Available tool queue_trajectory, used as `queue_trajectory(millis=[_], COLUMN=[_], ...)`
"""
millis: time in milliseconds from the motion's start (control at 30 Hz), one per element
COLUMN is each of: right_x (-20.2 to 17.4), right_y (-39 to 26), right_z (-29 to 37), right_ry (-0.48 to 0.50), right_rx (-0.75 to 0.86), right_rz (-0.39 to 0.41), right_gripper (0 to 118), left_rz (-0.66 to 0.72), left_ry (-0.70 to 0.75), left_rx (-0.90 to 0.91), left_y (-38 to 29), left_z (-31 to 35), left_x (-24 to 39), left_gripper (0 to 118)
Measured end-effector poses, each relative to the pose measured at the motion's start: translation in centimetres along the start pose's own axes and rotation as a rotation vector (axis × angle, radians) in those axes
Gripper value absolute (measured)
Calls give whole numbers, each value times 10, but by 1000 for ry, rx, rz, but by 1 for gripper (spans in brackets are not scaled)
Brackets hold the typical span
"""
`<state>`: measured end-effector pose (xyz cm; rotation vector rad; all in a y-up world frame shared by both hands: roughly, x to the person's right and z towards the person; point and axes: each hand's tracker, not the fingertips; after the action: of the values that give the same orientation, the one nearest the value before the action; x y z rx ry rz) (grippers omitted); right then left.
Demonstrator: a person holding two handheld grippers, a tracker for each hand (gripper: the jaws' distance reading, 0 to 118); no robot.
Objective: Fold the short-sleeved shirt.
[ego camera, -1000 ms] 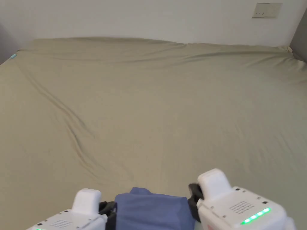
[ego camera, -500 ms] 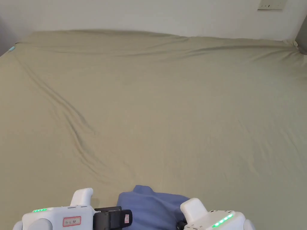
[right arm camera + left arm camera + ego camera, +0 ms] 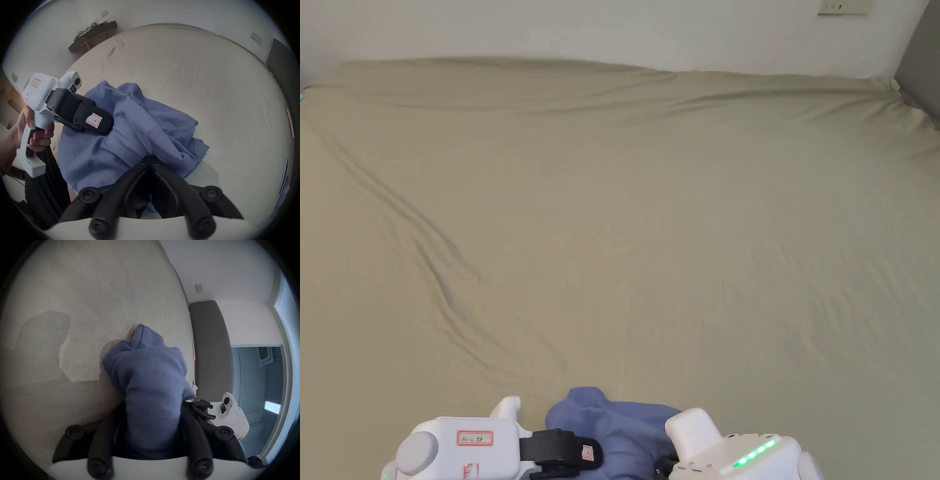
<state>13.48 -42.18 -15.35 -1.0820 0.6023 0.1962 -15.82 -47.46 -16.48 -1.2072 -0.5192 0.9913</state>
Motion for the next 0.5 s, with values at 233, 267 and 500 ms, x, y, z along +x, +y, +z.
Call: queue_trajectory(millis=[233,267,500], right_x=[5,4,-15], right_y=[33,39,66], right_z=[76,87,132], right_ry=[-158,-223,-404], right_rx=[300,333,517], right_rz=[37,74,97], right_gripper=[0,0,0], left_rz=[-168,-184,-282], left_ry=[156,167,271], left_rx=[47,52,133], left_y=[-9,-10,-16], left_z=[27,32,83], left_x=[25,26,24], left_gripper=[25,25,25])
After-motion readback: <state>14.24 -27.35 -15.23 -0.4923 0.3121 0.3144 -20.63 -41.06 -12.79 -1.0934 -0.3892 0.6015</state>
